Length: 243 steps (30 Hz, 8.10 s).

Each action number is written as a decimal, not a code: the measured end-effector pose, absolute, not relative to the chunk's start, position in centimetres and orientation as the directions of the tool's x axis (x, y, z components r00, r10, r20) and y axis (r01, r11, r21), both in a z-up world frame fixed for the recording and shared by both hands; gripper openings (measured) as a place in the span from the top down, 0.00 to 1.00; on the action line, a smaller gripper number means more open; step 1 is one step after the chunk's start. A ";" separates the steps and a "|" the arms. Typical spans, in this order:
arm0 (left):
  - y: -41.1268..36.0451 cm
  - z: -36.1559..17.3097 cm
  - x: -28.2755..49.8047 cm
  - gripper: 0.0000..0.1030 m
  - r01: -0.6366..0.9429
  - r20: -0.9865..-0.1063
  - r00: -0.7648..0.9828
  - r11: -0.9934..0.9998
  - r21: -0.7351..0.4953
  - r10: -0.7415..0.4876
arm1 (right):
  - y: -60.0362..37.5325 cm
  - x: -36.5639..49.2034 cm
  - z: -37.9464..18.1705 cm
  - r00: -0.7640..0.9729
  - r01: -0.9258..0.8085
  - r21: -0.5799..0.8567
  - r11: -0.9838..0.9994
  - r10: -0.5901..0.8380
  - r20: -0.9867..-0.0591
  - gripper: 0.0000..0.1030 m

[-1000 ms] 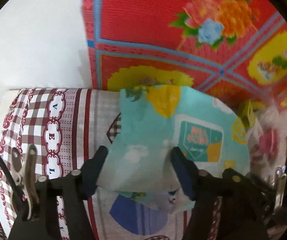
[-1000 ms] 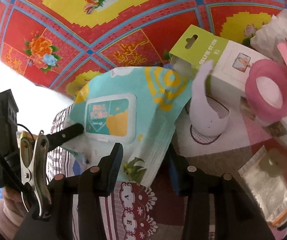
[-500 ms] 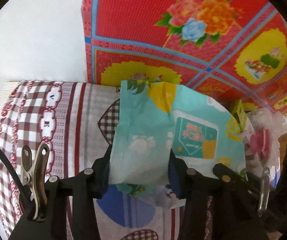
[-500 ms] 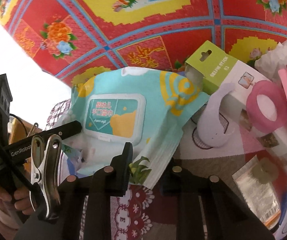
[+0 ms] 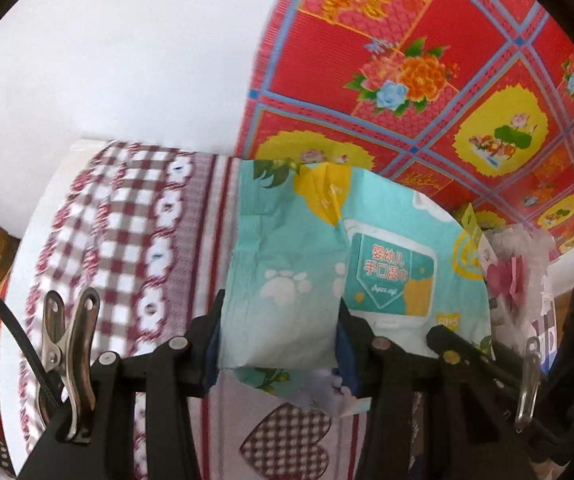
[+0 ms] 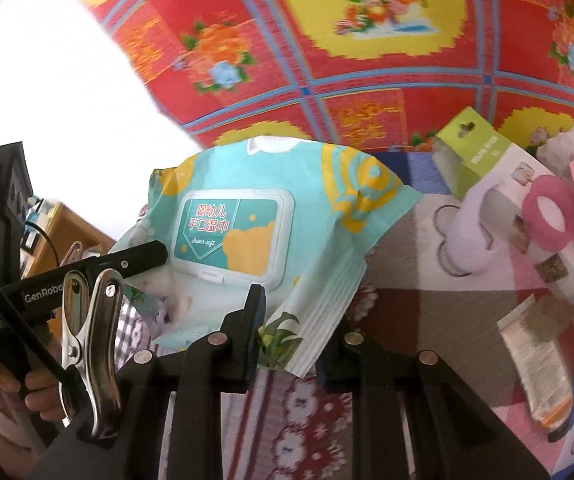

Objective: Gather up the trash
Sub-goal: 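Lift and carry the wet-wipes pack with both grippers toward the red bucket, then lower the wet-wipes pack into the bucket and open both grippers, then move both grippers away from the bucket back toward the bed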

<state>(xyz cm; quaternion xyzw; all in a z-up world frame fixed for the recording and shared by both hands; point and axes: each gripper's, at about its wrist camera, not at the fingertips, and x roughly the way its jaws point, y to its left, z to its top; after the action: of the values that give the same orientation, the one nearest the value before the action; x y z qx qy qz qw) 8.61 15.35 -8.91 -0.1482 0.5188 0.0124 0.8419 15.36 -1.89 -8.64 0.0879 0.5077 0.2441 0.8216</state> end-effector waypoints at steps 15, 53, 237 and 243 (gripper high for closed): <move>23.5 -5.6 1.3 0.53 -0.259 -0.861 0.501 0.935 -0.243 -0.085 | 5.5 8.9 -6.4 0.343 -0.410 0.368 0.834 0.515 -0.786 0.78; 43.5 -3.9 -14.9 0.52 -0.571 -0.851 0.510 0.790 -0.224 0.128 | 28.5 -0.4 -6.0 0.159 -0.716 0.317 0.622 0.588 -0.793 0.78; 53.3 -13.6 -8.0 0.52 -0.051 -0.909 0.397 0.985 -0.165 -0.132 | 37.2 -8.6 -3.6 0.506 -0.372 0.238 0.897 0.411 -0.758 0.41; 51.5 -10.4 -9.2 0.52 -0.025 -0.895 0.428 0.989 -0.149 -0.124 | 34.2 -9.7 -2.3 0.521 -0.356 0.263 0.897 0.424 -0.741 0.41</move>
<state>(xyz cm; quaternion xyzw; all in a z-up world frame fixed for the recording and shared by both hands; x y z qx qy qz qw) -9.19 51.46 -10.44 -0.0698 0.5338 -0.0293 0.8422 -9.74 34.17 -2.28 0.0390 0.4350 0.2237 0.8713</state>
